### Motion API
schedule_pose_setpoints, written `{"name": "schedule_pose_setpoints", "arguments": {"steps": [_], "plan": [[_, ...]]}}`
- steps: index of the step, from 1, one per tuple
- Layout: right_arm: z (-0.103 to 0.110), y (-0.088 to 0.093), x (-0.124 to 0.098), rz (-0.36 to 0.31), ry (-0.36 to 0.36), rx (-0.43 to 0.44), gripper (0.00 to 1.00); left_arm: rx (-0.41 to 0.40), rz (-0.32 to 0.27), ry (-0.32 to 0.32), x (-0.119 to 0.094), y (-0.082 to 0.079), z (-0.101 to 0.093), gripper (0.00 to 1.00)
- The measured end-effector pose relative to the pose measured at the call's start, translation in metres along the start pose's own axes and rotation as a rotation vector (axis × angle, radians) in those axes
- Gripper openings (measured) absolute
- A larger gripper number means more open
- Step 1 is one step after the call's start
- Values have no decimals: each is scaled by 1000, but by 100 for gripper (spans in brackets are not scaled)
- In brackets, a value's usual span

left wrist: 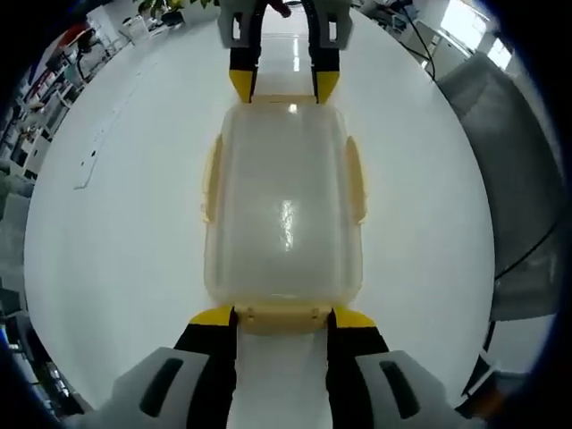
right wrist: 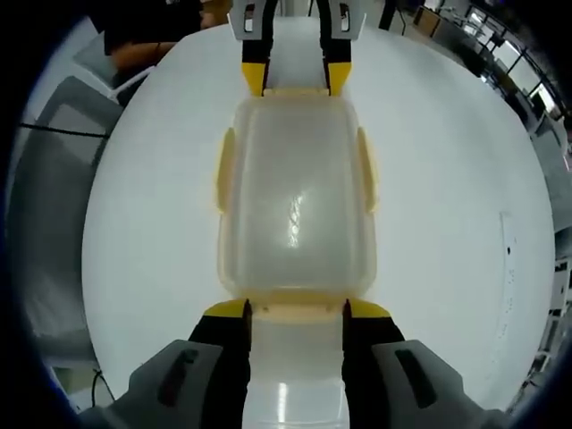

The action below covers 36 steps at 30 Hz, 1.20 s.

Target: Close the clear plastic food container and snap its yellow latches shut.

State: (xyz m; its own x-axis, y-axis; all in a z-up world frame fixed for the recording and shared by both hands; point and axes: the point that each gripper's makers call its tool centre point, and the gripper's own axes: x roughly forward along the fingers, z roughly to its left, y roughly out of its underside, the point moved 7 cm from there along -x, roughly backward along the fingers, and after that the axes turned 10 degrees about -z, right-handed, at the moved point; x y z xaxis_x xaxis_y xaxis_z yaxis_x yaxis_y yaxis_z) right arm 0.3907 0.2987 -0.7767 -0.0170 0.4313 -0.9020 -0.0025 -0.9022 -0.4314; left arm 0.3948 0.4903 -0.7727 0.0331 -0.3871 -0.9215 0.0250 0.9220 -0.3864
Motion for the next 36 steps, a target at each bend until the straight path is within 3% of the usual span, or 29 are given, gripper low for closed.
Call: {"name": "schedule_pose_setpoints", "arguments": {"steps": [5,8,13,24,31,36], "plan": [[-2,-5,-13,-29,7,-1,36,-25,-18,-16,-18,-3,4,33],[-3,-10,-22,-69,5,-2,36,-23,-1,-23,-27,-4,4,33],[-1,-15,-35,-80,14,-24,36,-33,16,-39,-42,-11,1,33],[9,-7,-58,-96,23,-55,36,-56,16,-81,-50,-31,-13,33],[15,3,-77,-109,31,-72,36,-68,24,-93,-56,-53,-19,33],[16,20,-89,-106,37,-81,36,-70,11,-97,-55,-74,-21,33]]}}
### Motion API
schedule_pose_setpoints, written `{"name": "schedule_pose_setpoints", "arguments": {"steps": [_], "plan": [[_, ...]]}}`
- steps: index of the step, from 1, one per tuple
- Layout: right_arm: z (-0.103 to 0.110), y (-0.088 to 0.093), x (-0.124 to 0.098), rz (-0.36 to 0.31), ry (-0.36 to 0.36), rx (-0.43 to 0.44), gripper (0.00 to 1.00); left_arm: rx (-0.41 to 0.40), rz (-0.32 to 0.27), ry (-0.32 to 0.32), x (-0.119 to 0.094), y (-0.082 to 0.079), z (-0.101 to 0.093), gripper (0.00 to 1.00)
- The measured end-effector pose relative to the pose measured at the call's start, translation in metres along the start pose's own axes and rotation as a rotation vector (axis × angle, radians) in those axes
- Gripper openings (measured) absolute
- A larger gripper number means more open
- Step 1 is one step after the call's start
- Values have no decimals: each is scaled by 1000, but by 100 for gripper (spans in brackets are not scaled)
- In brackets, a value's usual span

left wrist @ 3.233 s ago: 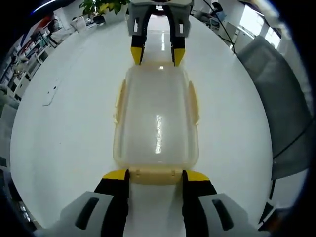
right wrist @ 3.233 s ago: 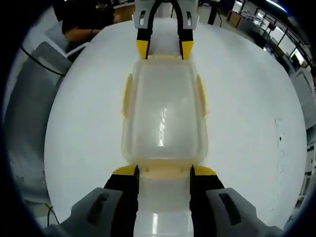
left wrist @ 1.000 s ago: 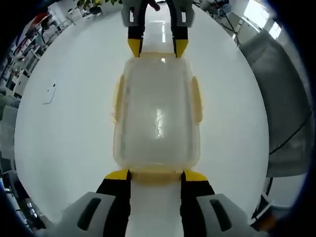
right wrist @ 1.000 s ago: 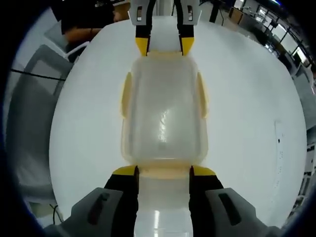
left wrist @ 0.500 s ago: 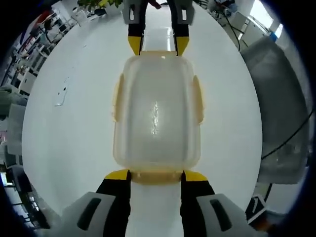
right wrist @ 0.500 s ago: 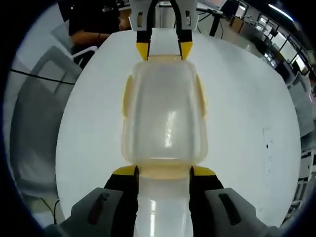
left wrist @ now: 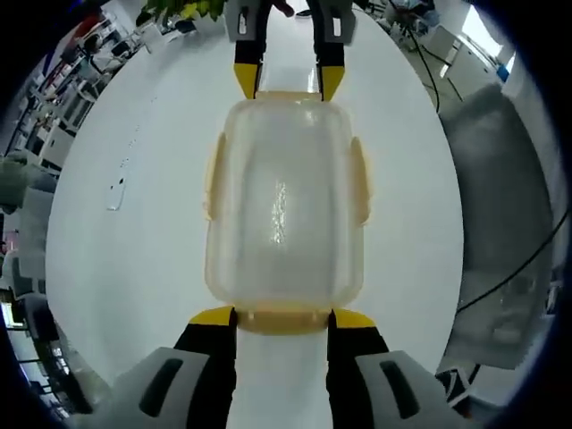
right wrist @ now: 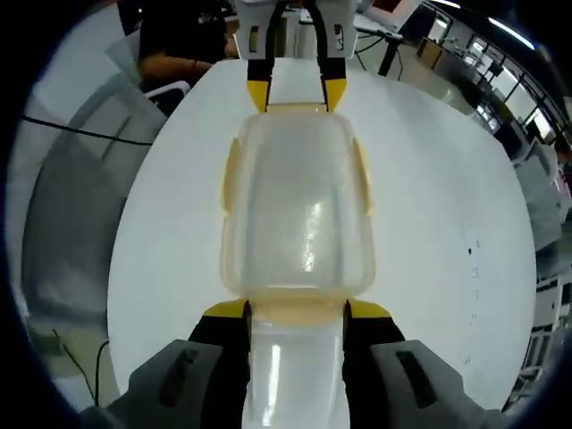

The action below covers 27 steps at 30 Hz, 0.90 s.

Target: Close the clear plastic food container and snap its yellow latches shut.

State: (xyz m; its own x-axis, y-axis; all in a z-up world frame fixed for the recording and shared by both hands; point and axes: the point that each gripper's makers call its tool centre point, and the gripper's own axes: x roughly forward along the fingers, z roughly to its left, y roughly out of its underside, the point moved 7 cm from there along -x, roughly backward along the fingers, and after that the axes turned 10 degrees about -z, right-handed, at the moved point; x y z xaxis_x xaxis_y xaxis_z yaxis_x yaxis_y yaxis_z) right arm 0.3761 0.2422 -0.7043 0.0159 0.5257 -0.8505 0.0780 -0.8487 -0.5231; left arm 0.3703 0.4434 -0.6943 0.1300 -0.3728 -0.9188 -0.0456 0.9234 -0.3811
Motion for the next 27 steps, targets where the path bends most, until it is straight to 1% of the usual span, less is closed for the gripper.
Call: {"name": "schedule_pose_setpoints", "arguments": {"steps": [7,10,12,14,18,19,20,22,24,27], "plan": [[1,27,-20,5,8,22,36,24,-7,7,12,-33,2,33],[1,45,-30,14,14,30,37,32,-22,13,19,-51,3,33],[2,54,-34,18,19,37,37,39,-31,13,23,-61,4,33],[4,67,-41,21,23,46,37,48,-36,16,30,-74,3,33],[7,89,-51,33,27,61,37,59,-43,26,43,-96,2,33],[8,93,-53,35,27,64,37,60,-44,26,44,-98,2,33],[9,97,-55,39,27,65,37,65,-48,29,48,-104,1,33],[11,107,-59,49,25,66,37,67,-58,32,54,-111,-1,33],[6,115,-62,51,24,69,37,64,-66,37,60,-119,-3,33],[8,126,-68,58,24,75,37,66,-73,41,66,-131,-4,33]]}}
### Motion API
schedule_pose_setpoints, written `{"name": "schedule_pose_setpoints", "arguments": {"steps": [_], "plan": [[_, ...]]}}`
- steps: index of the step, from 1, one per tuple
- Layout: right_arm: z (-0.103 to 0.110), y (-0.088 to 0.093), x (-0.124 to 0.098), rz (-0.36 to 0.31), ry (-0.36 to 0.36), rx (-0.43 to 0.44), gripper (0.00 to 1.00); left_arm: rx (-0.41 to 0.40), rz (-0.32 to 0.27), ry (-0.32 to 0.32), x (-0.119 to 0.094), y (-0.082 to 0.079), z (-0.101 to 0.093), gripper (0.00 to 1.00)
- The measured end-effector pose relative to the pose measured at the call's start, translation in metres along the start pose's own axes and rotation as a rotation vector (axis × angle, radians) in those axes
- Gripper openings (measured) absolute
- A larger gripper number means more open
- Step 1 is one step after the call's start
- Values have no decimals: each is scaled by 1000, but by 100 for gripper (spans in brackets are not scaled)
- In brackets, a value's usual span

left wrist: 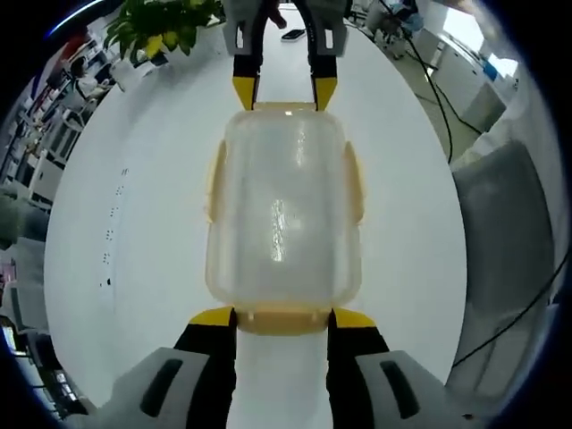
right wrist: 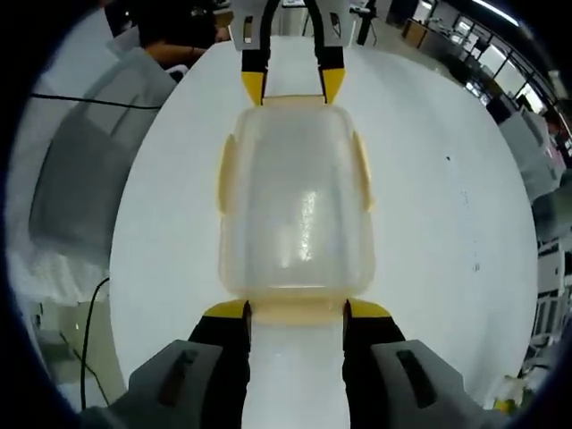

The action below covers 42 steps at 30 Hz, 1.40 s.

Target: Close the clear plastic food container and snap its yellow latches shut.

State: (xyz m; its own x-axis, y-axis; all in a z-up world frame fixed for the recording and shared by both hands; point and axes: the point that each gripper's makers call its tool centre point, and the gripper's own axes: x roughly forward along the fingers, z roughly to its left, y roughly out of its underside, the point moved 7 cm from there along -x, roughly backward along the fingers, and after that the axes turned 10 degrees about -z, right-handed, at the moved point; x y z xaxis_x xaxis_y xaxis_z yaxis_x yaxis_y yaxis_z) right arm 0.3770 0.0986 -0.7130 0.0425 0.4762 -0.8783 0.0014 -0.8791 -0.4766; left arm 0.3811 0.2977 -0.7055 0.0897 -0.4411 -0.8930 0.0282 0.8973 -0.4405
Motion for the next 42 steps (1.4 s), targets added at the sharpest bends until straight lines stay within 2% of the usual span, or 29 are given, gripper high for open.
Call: {"name": "schedule_pose_setpoints", "arguments": {"steps": [13,20,42], "plan": [[-2,30,-10,15,-8,16,37,1,-1,31,19,-29,2,34],[-2,44,-16,13,-24,26,37,-11,-10,51,29,-38,3,34],[-2,48,-15,34,-41,43,37,-25,3,71,30,-40,5,34]]}}
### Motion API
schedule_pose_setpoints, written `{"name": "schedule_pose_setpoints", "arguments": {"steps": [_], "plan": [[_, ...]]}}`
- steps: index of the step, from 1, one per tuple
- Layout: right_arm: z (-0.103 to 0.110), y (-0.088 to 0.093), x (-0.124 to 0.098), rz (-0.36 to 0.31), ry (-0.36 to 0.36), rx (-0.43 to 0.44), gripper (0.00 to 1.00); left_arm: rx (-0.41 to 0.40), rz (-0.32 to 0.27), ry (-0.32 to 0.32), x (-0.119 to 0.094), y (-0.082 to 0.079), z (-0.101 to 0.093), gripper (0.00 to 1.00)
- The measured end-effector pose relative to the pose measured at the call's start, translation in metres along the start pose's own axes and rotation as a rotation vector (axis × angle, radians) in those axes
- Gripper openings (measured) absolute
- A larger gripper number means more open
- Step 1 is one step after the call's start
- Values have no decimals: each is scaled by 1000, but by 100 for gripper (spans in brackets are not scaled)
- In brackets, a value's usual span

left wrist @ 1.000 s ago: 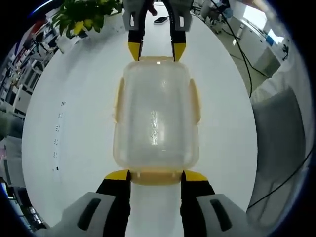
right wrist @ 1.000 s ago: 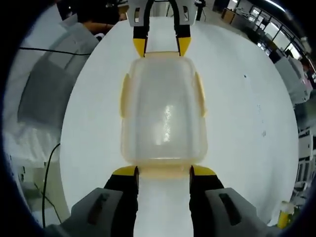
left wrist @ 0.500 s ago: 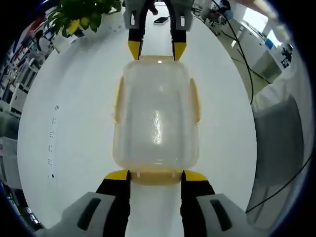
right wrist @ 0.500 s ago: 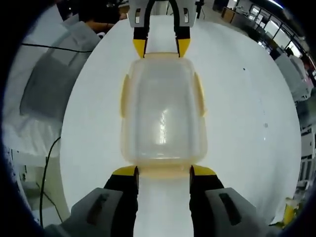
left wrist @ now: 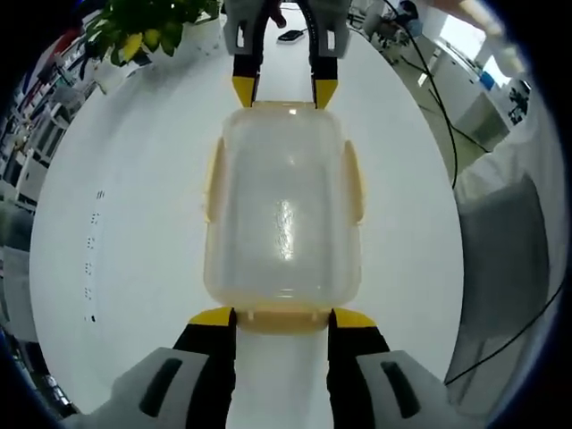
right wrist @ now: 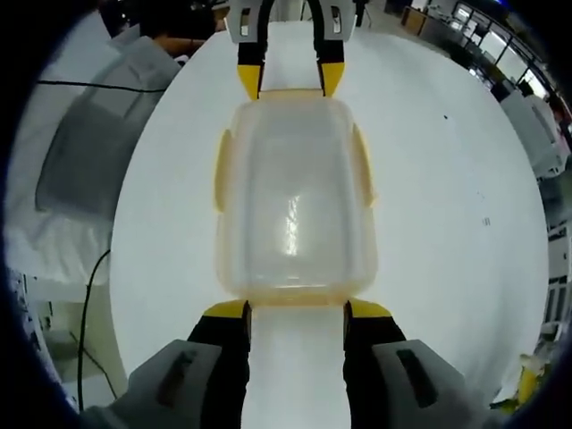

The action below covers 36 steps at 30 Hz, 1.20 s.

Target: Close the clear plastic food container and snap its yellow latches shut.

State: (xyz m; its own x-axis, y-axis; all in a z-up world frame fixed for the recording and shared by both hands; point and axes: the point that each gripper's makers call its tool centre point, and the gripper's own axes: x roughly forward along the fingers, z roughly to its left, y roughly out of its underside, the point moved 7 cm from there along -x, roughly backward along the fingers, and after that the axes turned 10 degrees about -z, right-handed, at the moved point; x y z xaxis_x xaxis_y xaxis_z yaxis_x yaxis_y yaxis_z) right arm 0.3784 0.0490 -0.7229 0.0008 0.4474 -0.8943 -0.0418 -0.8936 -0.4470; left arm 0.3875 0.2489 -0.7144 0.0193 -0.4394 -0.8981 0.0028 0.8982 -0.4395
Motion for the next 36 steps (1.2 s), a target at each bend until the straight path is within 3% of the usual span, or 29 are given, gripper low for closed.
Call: {"name": "schedule_pose_setpoints", "arguments": {"steps": [13,18,20,24,28,30,32,33,34,36], "plan": [[-2,3,-1,-9,6,7,38,8,-13,-16,0,2,-3,35],[0,14,3,-17,-13,97,32,30,15,-38,1,8,-3,33],[-1,22,4,2,10,128,35,11,20,-45,0,12,-3,33],[4,29,0,-22,7,191,37,-55,26,-56,-4,19,-3,35],[6,32,-9,-43,22,235,39,-209,17,-77,-13,26,-2,37],[5,31,-15,-88,56,309,39,-316,-29,-119,-18,26,4,37],[-5,29,-24,-136,93,419,37,-457,-83,-160,-23,27,10,38],[-10,28,-29,-172,119,518,36,-548,-102,-197,-24,27,13,38],[-11,27,-33,-186,127,603,35,-689,-132,-228,-26,28,16,38],[-11,25,-39,-249,90,798,36,-876,-170,-237,-28,29,17,43]]}}
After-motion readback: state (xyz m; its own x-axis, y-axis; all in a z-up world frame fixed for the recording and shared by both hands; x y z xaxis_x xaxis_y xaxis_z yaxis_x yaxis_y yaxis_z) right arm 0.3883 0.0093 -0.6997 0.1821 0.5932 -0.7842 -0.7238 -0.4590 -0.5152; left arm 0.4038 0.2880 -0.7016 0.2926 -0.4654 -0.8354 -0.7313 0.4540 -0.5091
